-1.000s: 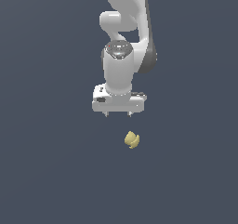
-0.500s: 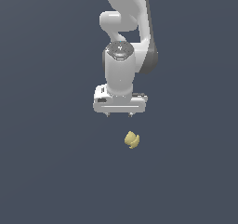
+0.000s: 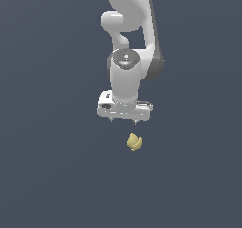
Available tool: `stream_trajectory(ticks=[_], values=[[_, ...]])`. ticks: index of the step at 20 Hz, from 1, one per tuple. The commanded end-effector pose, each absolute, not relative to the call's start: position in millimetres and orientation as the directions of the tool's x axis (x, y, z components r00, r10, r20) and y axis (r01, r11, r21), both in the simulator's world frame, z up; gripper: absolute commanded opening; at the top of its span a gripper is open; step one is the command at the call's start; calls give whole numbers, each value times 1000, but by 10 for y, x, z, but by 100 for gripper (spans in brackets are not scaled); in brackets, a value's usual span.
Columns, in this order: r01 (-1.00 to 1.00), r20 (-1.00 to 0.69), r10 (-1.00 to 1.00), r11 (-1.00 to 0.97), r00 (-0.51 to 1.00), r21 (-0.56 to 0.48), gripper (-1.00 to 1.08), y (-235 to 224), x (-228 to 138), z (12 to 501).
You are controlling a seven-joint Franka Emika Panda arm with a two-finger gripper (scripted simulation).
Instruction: Pick up the object and move it to a goal position.
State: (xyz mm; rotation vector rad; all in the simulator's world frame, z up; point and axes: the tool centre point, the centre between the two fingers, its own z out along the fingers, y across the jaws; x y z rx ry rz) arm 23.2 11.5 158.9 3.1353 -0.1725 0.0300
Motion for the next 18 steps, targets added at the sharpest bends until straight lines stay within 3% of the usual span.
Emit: stream_trajectory(ticks=[1, 18], values=[[-149, 17, -149, -989, 989, -1, 100, 161, 281, 1533], [-468, 2, -468, -884, 884, -2, 100, 562, 640, 1022]])
